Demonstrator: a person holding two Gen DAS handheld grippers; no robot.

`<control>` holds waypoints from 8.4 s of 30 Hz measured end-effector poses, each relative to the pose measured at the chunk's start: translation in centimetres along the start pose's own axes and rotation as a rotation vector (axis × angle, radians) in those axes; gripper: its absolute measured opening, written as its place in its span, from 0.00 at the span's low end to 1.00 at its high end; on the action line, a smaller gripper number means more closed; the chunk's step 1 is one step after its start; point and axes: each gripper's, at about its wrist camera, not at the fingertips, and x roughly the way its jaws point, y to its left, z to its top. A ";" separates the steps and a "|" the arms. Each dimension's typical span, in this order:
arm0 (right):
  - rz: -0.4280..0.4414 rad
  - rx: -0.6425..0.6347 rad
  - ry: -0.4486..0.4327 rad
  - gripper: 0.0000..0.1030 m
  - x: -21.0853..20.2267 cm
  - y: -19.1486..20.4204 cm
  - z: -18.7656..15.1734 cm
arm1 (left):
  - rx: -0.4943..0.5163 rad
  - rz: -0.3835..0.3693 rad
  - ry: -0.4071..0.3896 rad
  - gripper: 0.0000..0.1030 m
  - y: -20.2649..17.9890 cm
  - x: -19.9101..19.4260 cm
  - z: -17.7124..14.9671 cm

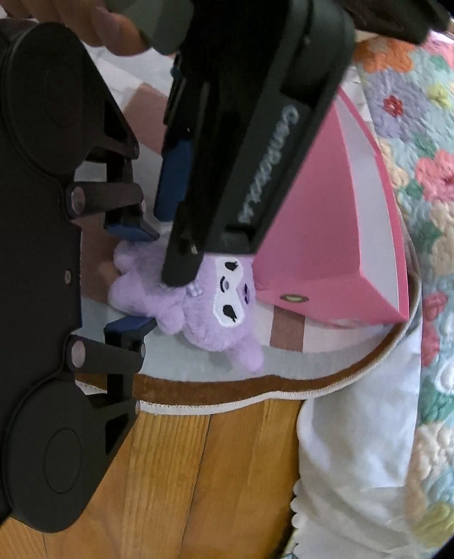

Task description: Organize objects

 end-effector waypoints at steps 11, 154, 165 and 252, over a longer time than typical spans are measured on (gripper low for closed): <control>0.168 -0.043 0.036 0.45 -1.9 3.0 -1.9 | -0.001 0.097 -0.013 0.27 2.0 -5.0 -3.1; -0.142 -0.296 0.054 0.48 7.1 4.4 21.0 | 0.068 0.051 -0.090 0.31 5.5 -7.9 21.2; -0.075 -0.182 0.078 0.20 9.5 4.2 21.5 | 0.118 0.123 -0.091 0.38 4.2 -9.0 19.0; -0.133 0.057 0.035 1.00 -16.0 9.2 12.5 | 0.257 0.388 -0.095 1.00 3.7 -26.6 4.8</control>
